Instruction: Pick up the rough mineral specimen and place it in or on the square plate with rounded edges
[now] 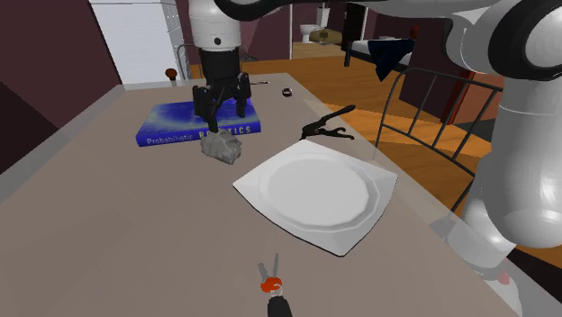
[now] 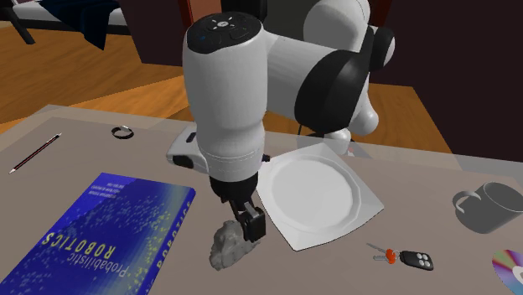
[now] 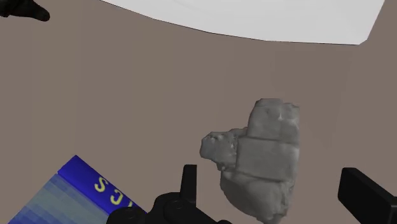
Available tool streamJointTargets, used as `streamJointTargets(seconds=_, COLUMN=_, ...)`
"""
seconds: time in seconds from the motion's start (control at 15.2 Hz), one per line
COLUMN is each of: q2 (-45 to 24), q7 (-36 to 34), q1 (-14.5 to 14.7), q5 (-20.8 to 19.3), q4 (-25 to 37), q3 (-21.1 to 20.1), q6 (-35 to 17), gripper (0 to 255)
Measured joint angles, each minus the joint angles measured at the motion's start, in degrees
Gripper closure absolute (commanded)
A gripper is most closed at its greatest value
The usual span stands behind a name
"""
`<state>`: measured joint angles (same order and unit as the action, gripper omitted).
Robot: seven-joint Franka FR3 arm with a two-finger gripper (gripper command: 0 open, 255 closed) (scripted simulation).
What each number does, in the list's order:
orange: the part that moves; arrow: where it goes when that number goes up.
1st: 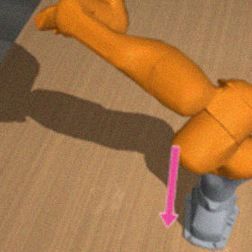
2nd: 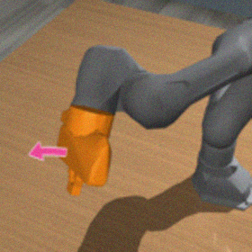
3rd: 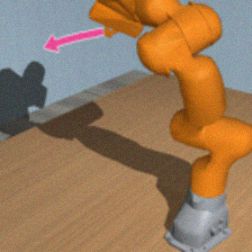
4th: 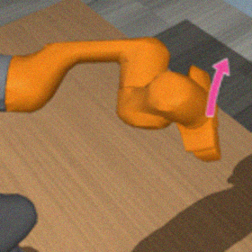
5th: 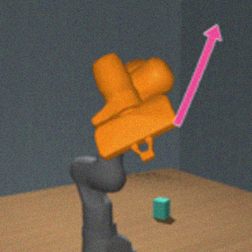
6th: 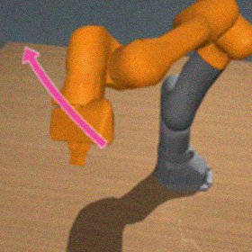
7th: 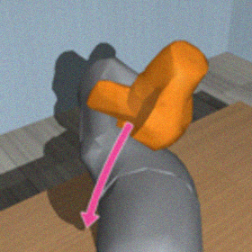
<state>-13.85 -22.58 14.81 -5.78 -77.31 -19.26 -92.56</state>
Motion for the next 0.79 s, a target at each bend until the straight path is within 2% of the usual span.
streamJointTargets(seconds=0.13, q2=-1.79, q7=-0.18, q1=0.56, q5=-0.7, q4=2.03, q3=-0.11, q6=0.14, gripper=0)
streamJointTargets(seconds=0.53, q2=-1.78, q7=-0.35, q1=0.37, q5=-0.76, q4=-2.41, q3=-0.05, q6=-4.36, gripper=0)
streamJointTargets(seconds=0.79, q2=-1.38, q7=-0.26, q1=0.16, q5=-0.63, q4=-4.0, q3=-0.01, q6=-5.59, gripper=0)
